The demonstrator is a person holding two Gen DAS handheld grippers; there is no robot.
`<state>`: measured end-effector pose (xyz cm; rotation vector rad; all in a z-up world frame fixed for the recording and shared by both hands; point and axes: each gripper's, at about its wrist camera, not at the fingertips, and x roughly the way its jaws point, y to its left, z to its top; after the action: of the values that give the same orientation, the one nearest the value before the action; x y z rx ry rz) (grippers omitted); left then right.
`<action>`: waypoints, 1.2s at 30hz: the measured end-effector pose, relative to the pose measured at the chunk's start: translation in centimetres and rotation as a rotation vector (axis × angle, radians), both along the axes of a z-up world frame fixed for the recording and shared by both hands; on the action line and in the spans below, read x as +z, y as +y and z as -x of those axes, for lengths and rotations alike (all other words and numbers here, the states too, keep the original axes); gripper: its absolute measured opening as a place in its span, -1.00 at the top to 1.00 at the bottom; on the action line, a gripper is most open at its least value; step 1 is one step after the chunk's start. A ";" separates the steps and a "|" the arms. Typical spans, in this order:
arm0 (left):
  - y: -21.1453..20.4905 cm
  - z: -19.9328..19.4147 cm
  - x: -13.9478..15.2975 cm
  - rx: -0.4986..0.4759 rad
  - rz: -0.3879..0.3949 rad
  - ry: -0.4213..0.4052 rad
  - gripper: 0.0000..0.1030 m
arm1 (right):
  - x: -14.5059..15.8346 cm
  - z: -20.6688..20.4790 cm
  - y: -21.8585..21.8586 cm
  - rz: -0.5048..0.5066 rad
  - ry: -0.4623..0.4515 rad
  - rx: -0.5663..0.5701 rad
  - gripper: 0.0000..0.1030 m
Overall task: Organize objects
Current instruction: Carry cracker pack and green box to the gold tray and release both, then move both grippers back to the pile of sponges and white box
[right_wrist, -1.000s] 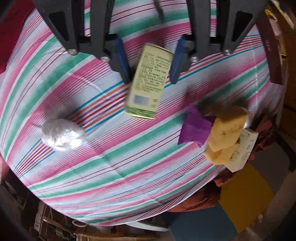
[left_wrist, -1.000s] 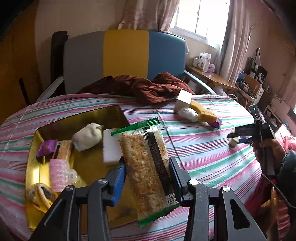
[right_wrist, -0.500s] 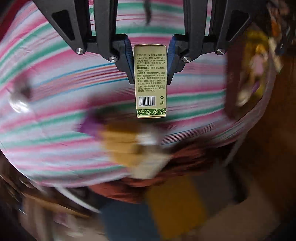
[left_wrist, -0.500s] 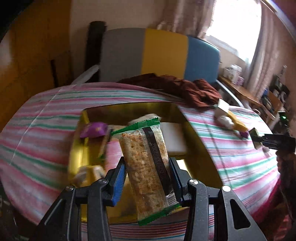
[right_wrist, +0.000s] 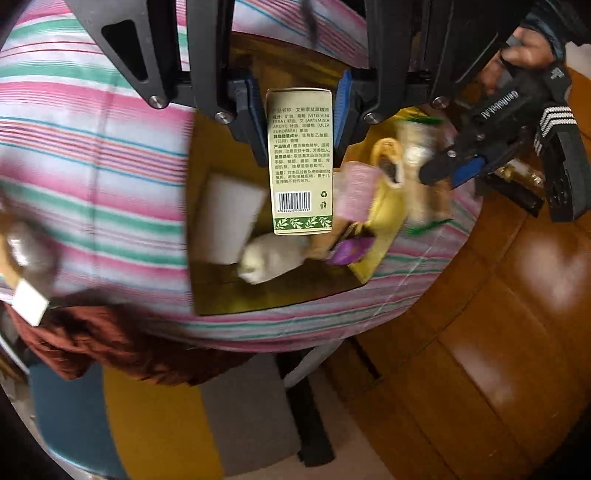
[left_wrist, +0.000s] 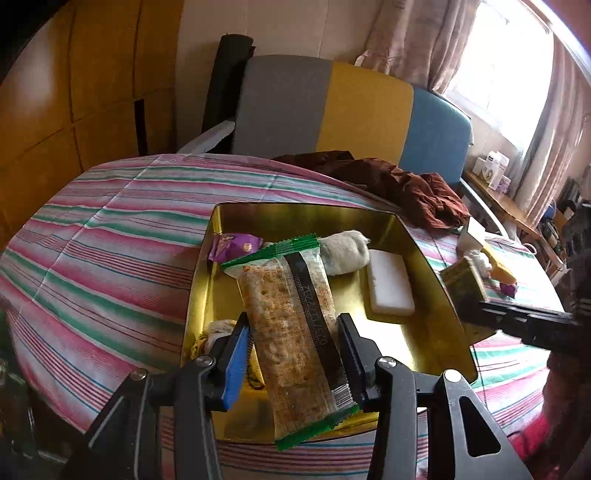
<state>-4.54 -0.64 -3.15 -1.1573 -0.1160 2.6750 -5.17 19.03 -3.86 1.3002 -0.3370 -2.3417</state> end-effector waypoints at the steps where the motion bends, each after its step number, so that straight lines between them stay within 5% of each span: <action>1: -0.2 0.0 0.0 0.001 -0.003 -0.001 0.04 | -0.4 0.2 -0.5 0.015 -0.018 0.006 0.22; 4: -0.7 -0.2 -0.1 0.023 -0.008 0.006 -0.34 | -1.3 0.5 -1.8 0.053 -0.062 0.016 0.17; 12: -1.9 -0.6 0.3 0.064 -0.019 0.023 -0.39 | -1.8 -0.6 -3.0 -0.021 -0.070 0.020 0.17; 23: -1.2 -2.3 2.5 0.070 0.049 0.130 -0.52 | 0.3 -2.4 -3.3 -0.184 0.050 -0.033 0.09; 36: 0.9 -3.5 3.2 0.004 0.110 0.165 -0.55 | 1.0 -3.2 -1.3 -0.183 0.078 -0.093 0.09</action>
<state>-1.07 0.29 0.07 -0.9611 0.0567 2.7972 -2.01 17.76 -2.86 1.2959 -0.1653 -2.5436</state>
